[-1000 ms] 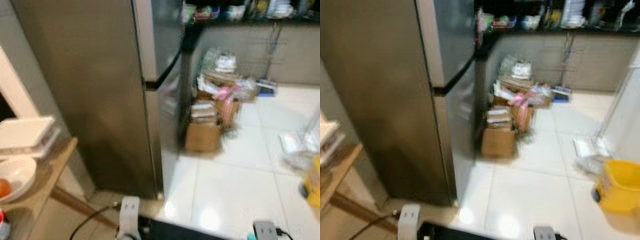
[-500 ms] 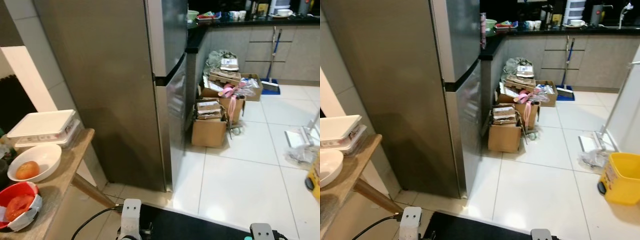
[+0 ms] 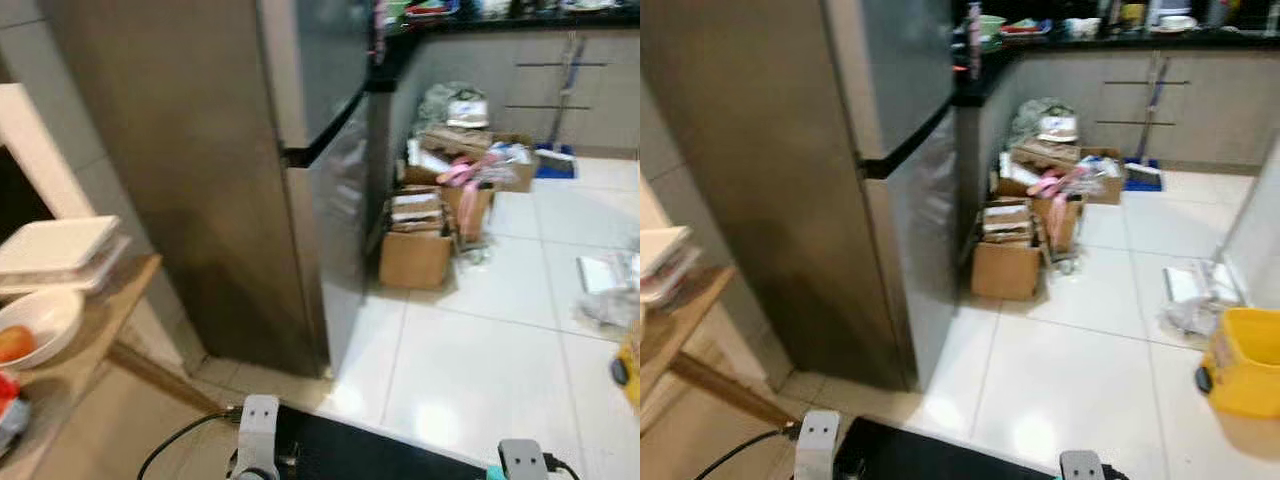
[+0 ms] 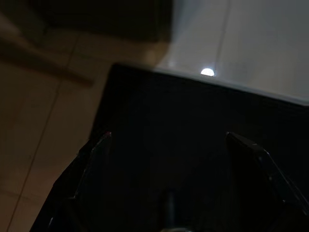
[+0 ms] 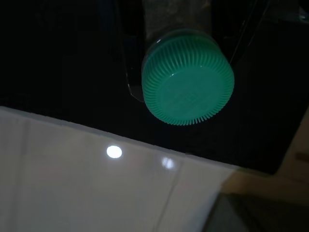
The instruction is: Restocking fridge
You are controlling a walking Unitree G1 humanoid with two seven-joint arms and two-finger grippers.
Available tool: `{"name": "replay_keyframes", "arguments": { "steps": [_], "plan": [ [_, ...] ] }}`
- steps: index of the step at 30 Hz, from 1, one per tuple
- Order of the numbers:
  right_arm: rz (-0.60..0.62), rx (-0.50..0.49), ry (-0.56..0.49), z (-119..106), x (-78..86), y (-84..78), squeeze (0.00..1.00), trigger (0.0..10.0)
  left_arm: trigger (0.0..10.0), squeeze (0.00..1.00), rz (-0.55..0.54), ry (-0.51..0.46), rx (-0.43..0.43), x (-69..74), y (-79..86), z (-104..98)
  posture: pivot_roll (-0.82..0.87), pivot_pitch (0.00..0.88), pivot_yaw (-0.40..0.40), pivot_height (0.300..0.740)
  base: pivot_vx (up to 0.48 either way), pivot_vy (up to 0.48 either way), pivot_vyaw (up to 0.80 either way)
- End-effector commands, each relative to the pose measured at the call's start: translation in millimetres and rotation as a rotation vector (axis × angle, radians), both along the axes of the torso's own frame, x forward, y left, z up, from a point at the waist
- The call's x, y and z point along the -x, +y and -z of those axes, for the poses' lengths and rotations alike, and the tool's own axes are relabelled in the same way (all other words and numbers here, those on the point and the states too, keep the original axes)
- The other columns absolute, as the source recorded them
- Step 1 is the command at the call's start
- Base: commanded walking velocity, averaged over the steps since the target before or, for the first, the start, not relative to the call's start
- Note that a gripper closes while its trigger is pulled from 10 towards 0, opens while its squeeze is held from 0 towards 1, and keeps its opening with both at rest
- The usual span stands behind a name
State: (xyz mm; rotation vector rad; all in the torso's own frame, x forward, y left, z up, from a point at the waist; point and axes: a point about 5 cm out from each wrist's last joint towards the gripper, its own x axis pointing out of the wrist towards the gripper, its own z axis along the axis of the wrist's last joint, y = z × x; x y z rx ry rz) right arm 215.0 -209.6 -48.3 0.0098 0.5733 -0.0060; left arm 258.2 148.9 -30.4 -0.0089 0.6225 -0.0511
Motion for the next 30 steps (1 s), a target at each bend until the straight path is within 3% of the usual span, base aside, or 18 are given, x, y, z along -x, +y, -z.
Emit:
{"name": "replay_keyframes", "arguments": {
  "steps": [1,8,30],
  "plan": [
    [-0.003,-0.016,0.027,5.0,5.3,5.1,0.00,10.0,10.0,0.00,-0.013,0.046,-0.009,7.7,4.9,7.3,-0.07,0.102,0.057,0.740,0.000,0.000,0.00],
    [-0.005,-0.017,0.022,3.9,2.7,6.1,0.00,10.0,10.0,0.00,-0.030,0.028,0.034,4.3,4.4,3.4,-0.07,0.101,0.058,0.740,0.138,0.000,0.00],
    [-0.001,-0.020,0.026,5.2,4.2,6.9,0.00,10.0,10.0,0.00,-0.025,0.026,0.050,3.4,4.0,2.4,-0.07,0.102,0.064,0.740,0.471,0.000,0.00]
  ]
}}
